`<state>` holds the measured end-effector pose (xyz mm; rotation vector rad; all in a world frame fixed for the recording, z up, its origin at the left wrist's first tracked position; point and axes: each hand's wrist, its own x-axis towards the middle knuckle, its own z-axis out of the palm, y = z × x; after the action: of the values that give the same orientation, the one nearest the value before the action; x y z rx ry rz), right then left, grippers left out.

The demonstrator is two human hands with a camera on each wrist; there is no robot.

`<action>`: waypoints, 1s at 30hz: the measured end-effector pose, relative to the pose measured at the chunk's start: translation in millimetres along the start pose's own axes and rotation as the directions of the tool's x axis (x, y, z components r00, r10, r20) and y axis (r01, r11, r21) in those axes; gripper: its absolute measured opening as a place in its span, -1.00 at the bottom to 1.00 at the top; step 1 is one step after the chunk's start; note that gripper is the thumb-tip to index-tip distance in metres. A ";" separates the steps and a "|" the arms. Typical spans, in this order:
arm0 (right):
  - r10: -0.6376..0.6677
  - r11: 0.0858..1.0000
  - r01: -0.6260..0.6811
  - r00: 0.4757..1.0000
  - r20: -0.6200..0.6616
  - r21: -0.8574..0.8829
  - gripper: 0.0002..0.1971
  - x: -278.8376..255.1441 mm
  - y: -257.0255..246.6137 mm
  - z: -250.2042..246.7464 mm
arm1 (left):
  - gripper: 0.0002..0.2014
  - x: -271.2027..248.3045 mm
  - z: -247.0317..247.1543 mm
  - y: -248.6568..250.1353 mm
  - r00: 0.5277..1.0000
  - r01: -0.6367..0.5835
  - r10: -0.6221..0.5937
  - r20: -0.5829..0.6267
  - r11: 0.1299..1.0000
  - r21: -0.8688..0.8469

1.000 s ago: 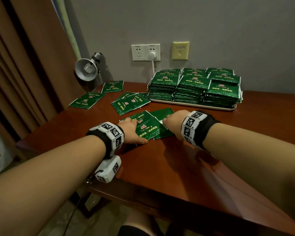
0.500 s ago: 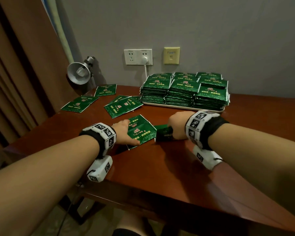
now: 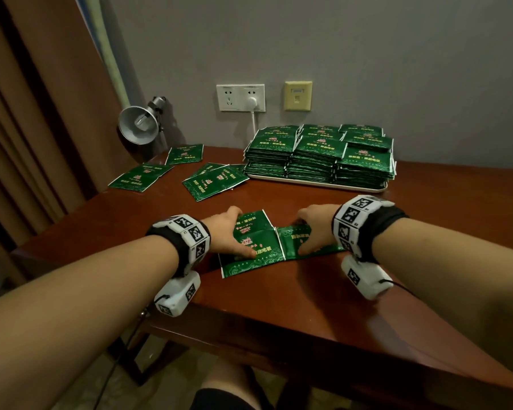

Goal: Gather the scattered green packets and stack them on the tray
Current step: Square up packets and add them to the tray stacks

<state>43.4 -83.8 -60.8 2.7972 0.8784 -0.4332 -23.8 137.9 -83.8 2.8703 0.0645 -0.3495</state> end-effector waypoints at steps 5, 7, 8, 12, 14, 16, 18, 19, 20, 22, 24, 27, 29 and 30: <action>0.092 0.994 -0.088 0.994 0.058 -0.072 -0.36 -1.5 1.2 -2.0 | -0.15 -1.2 -6.0 7.3 0.999 -0.037 0.034 0.018 0.974 0.222; 0.125 0.990 -0.121 0.991 0.057 -0.067 -0.42 -1.0 2.0 -0.8 | -0.27 -3.2 -8.6 7.7 0.998 -0.062 0.066 -0.004 0.962 0.264; 0.132 0.990 -0.130 0.991 0.032 -0.058 -0.44 -1.4 2.6 -0.5 | -0.37 -4.5 -9.7 6.8 0.996 -0.077 0.084 -0.017 0.963 0.258; 0.166 0.986 -0.168 0.985 -0.055 -0.023 -0.50 -8.7 8.7 -4.5 | -0.79 -9.4 -15.0 1.0 0.985 -0.107 0.131 -0.114 0.975 0.197; 0.177 0.984 -0.177 0.980 -0.086 0.012 -0.54 -11.3 12.2 -8.2 | -0.81 -10.2 -19.9 -1.4 0.971 -0.123 0.153 -0.183 0.978 0.168; 0.192 0.981 -0.187 0.974 -0.124 0.045 -0.54 -12.2 13.5 -12.4 | -0.81 -11.1 -25.5 -3.2 0.957 -0.142 0.170 -0.235 0.981 0.131; 0.224 0.974 -0.215 0.966 -0.131 0.075 -0.54 -13.1 13.0 -15.5 | -0.83 -13.3 -30.0 -3.2 0.944 -0.158 0.187 -0.271 0.979 0.126; 0.239 0.970 -0.230 0.963 -0.128 0.082 -0.54 -14.2 12.0 -16.2 | -0.84 -14.2 -31.4 -2.7 0.939 -0.161 0.194 -0.283 0.978 0.135; 0.242 0.969 -0.232 0.961 -0.137 0.088 -0.54 -15.1 10.7 -16.4 | -0.85 -15.1 -32.2 -1.6 0.936 -0.164 0.200 -0.290 0.976 0.143; 0.211 0.971 -0.180 0.956 -0.204 0.158 -0.56 -16.2 6.0 -15.1 | -0.85 -16.1 -32.3 1.6 0.929 -0.179 0.217 -0.300 0.973 0.149; 0.149 0.956 -0.075 0.957 -0.249 0.283 -0.45 -18.7 -4.3 -16.0 | -0.86 -15.5 -31.0 5.9 0.923 -0.198 0.237 -0.304 0.968 0.155; 0.051 0.937 0.017 0.981 -0.186 0.348 -0.41 -20.8 -24.2 -22.4 | -0.89 -13.7 -28.6 13.1 0.915 -0.227 0.269 -0.300 0.959 0.168; 0.041 0.924 0.038 0.980 -0.197 0.382 -0.50 -20.3 -31.9 -24.5 | -0.90 -11.9 -26.9 17.7 0.905 -0.254 0.290 -0.312 0.955 0.153; 0.047 0.910 0.046 0.976 -0.212 0.413 -0.56 -19.2 -32.5 -25.0 | -0.93 -12.0 -25.7 20.0 0.902 -0.265 0.284 -0.324 0.959 0.102</action>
<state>15.1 -61.3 -33.7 3.2893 0.9209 -0.3530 -28.0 124.8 -51.9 2.9059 -0.2925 0.1997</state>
